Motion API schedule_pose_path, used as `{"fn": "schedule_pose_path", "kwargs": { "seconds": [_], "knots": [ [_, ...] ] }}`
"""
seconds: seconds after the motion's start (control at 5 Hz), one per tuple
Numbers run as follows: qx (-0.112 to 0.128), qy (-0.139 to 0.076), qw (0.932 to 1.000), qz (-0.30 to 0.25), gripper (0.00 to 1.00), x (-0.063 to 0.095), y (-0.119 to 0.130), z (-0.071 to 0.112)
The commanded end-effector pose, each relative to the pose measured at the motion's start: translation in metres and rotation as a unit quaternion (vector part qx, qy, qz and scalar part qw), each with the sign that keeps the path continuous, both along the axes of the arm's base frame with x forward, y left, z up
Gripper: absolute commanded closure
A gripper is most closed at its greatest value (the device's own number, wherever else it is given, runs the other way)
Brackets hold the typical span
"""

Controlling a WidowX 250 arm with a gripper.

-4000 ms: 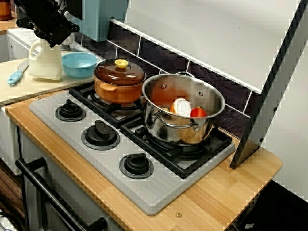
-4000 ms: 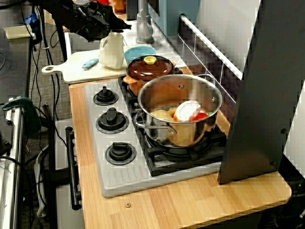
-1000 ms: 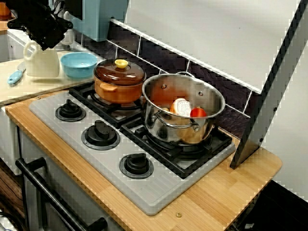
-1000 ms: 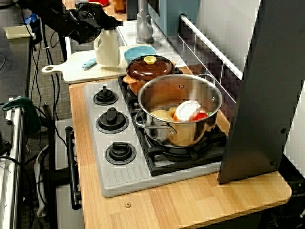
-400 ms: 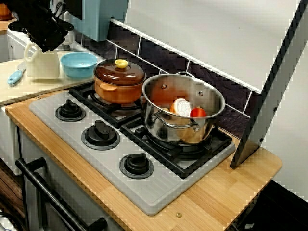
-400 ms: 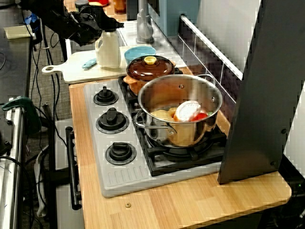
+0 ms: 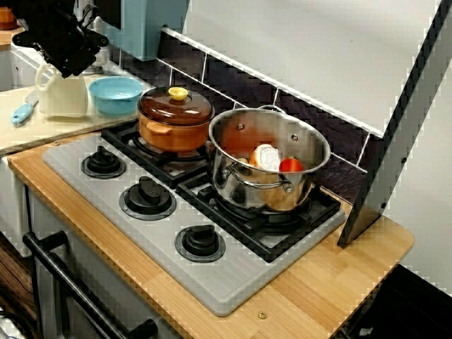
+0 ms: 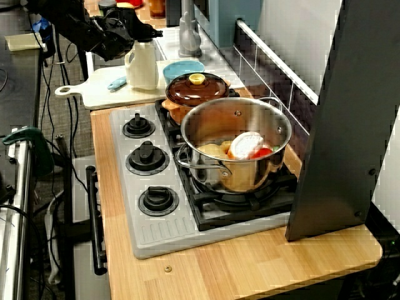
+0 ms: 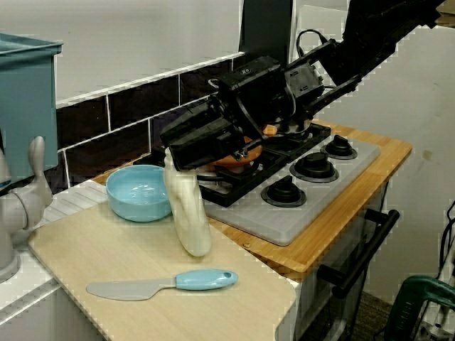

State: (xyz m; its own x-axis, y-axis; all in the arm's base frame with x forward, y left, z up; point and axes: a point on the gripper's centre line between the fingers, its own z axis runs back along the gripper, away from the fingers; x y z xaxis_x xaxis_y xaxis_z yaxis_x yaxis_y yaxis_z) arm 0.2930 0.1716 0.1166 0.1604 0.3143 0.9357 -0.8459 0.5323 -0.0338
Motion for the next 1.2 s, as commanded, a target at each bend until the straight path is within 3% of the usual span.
{"fn": "schedule_pose_path", "kwargs": {
  "seconds": [0.0, 1.0],
  "knots": [
    [0.011, -0.008, 0.9999, -0.003, 0.0, -0.0021, -0.0026, 0.0037],
    [0.002, -0.011, 0.9999, 0.001, 0.0, -0.0028, 0.0003, 0.0084]
  ]
}}
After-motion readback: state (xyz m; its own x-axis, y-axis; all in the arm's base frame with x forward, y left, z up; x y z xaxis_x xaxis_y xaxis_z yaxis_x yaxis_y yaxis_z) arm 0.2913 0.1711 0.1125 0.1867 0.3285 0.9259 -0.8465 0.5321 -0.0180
